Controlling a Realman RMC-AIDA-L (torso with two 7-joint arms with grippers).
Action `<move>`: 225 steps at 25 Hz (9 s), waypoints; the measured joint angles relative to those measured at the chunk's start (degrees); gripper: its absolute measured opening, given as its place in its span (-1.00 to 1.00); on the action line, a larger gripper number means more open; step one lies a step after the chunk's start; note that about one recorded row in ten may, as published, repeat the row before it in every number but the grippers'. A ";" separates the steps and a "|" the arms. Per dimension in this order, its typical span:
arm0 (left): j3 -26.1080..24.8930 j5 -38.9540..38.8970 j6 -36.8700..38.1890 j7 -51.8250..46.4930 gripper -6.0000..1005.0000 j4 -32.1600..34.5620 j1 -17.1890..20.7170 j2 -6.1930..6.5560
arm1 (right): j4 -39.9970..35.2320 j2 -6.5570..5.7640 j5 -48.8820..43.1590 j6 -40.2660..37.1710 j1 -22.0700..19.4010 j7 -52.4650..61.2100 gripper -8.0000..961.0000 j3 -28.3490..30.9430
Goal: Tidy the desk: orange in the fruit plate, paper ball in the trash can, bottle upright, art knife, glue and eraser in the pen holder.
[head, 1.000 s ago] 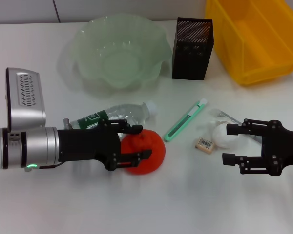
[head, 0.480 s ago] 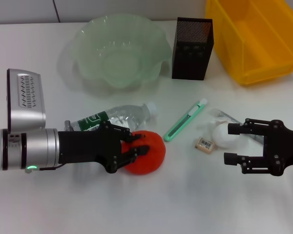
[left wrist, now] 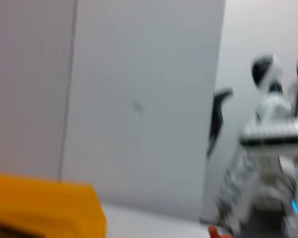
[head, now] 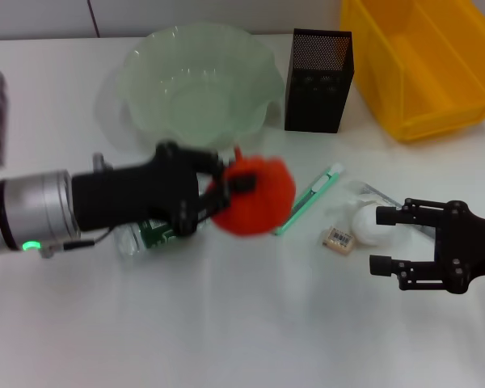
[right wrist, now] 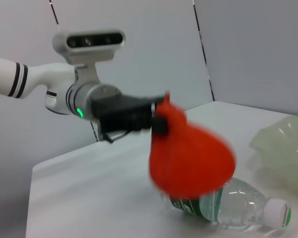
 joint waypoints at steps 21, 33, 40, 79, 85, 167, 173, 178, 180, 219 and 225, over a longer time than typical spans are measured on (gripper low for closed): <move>0.54 -31.42 -37.26 13.29 -0.85 -15.53 -15.77 -0.68 | 0.01 0.45 0.21 -0.65 0.32 0.08 0.60 0.09; 0.76 -35.41 -40.05 17.06 -0.08 -17.68 -16.91 -0.64 | -0.23 0.99 0.25 -0.64 0.53 0.07 0.59 0.74; 2.51 -33.80 -27.84 6.86 0.46 -15.70 -13.56 -0.06 | -0.16 1.05 0.25 -0.67 0.59 0.07 0.59 3.45; 8.69 -0.34 0.07 5.17 0.61 -6.03 3.94 0.90 | -39.37 1.02 -29.32 -6.01 18.32 64.18 0.56 -24.02; 8.51 -0.30 -0.16 5.17 0.61 -6.54 3.32 0.86 | -37.20 2.79 -33.99 2.50 17.98 62.83 0.55 -34.12; 8.32 -0.75 -0.79 2.49 0.61 -6.56 1.47 0.34 | -22.88 2.48 10.12 44.32 8.86 46.82 0.67 -6.01; 8.32 -0.76 -0.38 2.49 0.61 -6.56 1.60 0.34 | -7.43 -2.47 37.80 16.85 2.35 24.33 0.66 -5.95; 8.24 -0.75 -0.38 2.44 0.61 -6.56 1.33 0.44 | 2.18 -6.53 34.63 0.34 0.70 15.88 0.66 -6.41; 8.19 -0.74 -0.38 2.15 0.61 -6.56 1.25 0.58 | 2.40 -6.61 24.32 -2.66 -0.20 12.33 0.66 -6.19; 8.31 37.94 -10.85 -57.12 0.60 22.16 -20.02 -0.11 | -2.66 0.63 6.37 7.56 -7.81 -5.44 0.66 -2.34; 13.90 46.50 -14.32 -62.62 0.60 21.26 -23.06 -0.50 | -2.94 0.61 6.37 7.53 -7.80 -5.48 0.66 -2.29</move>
